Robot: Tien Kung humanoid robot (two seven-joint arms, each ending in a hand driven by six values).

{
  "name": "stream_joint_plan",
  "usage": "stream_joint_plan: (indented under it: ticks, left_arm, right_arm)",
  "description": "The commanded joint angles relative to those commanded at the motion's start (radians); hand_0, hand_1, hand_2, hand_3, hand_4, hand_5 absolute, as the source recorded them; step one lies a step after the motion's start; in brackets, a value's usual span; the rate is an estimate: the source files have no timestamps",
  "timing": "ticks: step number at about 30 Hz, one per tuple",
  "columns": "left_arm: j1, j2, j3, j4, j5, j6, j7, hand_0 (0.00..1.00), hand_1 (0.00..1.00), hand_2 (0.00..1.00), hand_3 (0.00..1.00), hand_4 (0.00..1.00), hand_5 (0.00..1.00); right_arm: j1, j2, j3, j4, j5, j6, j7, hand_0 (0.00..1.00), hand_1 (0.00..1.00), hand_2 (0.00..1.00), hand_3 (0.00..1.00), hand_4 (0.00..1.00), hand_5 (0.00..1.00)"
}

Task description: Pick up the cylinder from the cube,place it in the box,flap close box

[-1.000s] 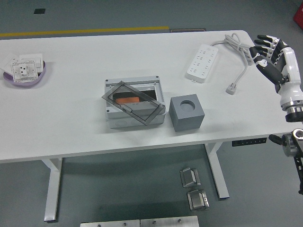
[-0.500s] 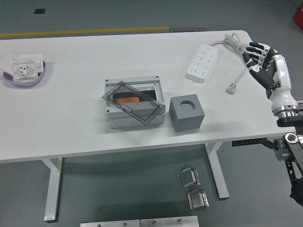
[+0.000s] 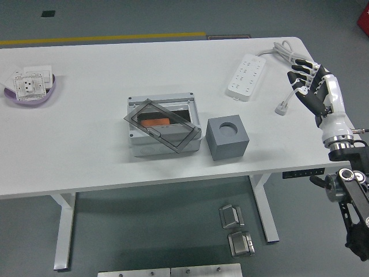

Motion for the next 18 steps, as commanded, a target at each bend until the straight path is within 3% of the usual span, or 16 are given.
stream_joint_plan:
  ticks: [6,18]
  left_arm:
    - [-0.003,-0.007,0.011,0.000,-0.015,0.000,-0.009,0.633,0.640,0.641,0.697,0.670,0.297]
    - [-0.011,-0.015,0.010,0.000,-0.005,0.001,-0.007,0.633,0.640,0.642,0.697,0.671,0.298]
  right_arm:
    - [-0.002,0.011,-0.004,-0.002,-0.014,-0.002,-0.001,0.708,0.673,0.701,0.698,0.792,0.414]
    - [0.003,-0.007,-0.015,0.021,-0.063,-0.012,-0.013,0.709,0.673,0.701,0.692,0.791,0.414]
